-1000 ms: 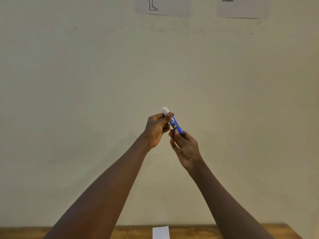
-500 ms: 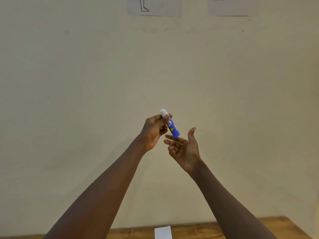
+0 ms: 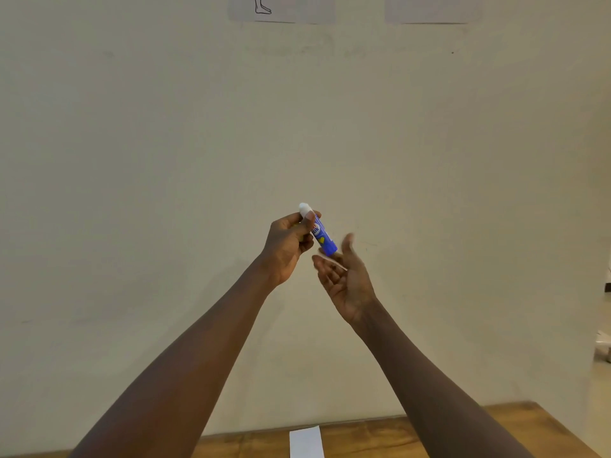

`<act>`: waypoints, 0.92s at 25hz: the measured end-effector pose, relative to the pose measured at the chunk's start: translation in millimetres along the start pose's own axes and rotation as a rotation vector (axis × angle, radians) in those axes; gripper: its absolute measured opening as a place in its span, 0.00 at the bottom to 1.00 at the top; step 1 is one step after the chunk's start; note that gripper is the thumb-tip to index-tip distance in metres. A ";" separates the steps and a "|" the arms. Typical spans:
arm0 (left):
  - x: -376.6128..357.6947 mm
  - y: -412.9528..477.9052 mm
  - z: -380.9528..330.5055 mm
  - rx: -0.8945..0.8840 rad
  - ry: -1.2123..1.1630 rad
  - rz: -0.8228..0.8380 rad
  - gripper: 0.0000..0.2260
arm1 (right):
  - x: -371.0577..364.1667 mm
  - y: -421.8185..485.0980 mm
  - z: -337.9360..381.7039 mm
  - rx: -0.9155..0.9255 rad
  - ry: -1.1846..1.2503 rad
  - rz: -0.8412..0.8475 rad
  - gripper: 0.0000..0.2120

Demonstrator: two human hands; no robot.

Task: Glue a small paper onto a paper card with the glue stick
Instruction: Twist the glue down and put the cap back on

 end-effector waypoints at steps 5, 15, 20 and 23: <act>-2.3 -1.6 3.4 -0.020 0.034 0.011 0.08 | -0.8 2.3 -2.2 -0.058 -0.018 -0.074 0.15; 4.0 -2.3 2.8 -0.026 0.041 -0.032 0.08 | -2.8 0.5 -10.3 -0.076 -0.116 -0.087 0.23; 6.5 -3.0 2.4 -0.019 0.008 -0.049 0.09 | -6.0 2.5 -8.3 0.061 0.000 0.012 0.08; 3.4 -5.6 1.5 0.001 -0.003 -0.048 0.11 | -3.9 1.8 -7.5 0.168 0.006 0.035 0.10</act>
Point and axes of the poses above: each hand's wrist, its own y-axis towards the middle knuckle, its own x-axis out of the back of the hand, z = x × y, the point moved 6 cm from there along y, towards the middle knuckle, and after that the axes turned 13 degrees about y, right-handed, at the moved point
